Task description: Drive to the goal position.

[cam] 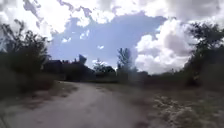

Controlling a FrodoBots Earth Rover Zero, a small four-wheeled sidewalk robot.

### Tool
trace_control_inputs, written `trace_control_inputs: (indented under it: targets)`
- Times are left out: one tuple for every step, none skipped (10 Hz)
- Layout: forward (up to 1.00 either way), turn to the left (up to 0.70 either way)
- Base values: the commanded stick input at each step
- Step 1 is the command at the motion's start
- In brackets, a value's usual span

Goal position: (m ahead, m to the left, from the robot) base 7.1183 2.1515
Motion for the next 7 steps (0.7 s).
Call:
trace_control_inputs:
  targets:
    - [0.85,0.0]
    - [0.85,0.0]
    - [0.85,0.0]
    - [0.85,0.0]
    - [0.85,0.0]
    - [0.85,0.0]
    - [0.85,0.0]
